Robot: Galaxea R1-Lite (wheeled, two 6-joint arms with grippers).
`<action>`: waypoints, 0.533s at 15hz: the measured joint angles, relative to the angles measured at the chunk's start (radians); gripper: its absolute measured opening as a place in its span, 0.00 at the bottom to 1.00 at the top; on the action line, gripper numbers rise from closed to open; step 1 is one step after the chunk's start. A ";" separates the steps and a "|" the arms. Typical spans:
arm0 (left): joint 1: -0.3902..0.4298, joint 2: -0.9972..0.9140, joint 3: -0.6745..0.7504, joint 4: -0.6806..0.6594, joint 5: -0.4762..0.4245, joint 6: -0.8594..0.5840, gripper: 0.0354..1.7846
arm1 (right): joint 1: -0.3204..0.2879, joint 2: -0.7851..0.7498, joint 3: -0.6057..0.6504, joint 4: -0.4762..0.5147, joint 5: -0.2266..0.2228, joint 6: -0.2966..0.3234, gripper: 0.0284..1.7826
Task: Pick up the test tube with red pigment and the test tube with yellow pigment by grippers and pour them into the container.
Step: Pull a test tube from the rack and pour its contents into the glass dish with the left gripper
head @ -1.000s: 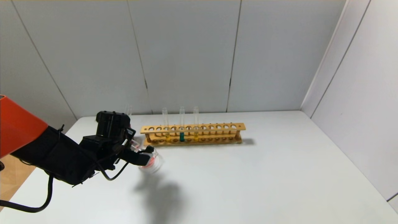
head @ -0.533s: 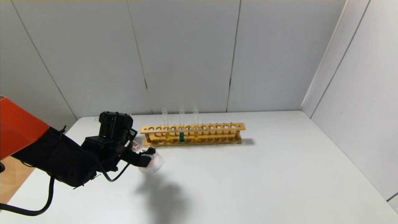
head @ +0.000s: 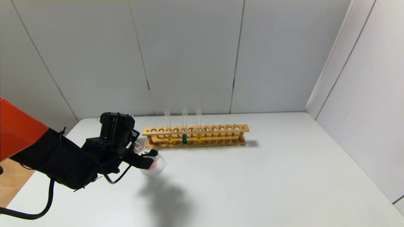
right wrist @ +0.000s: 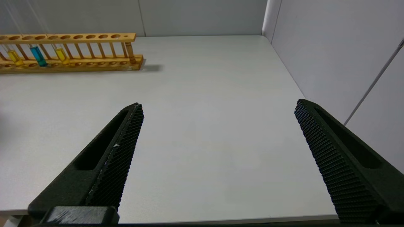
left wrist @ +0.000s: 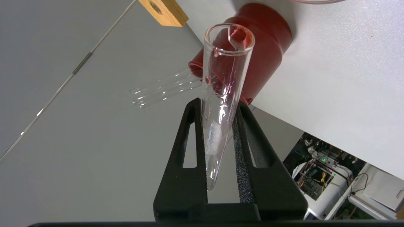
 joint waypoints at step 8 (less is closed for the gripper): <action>-0.011 -0.023 -0.008 0.000 0.048 0.132 0.16 | 0.000 0.000 0.000 0.000 0.000 0.000 0.98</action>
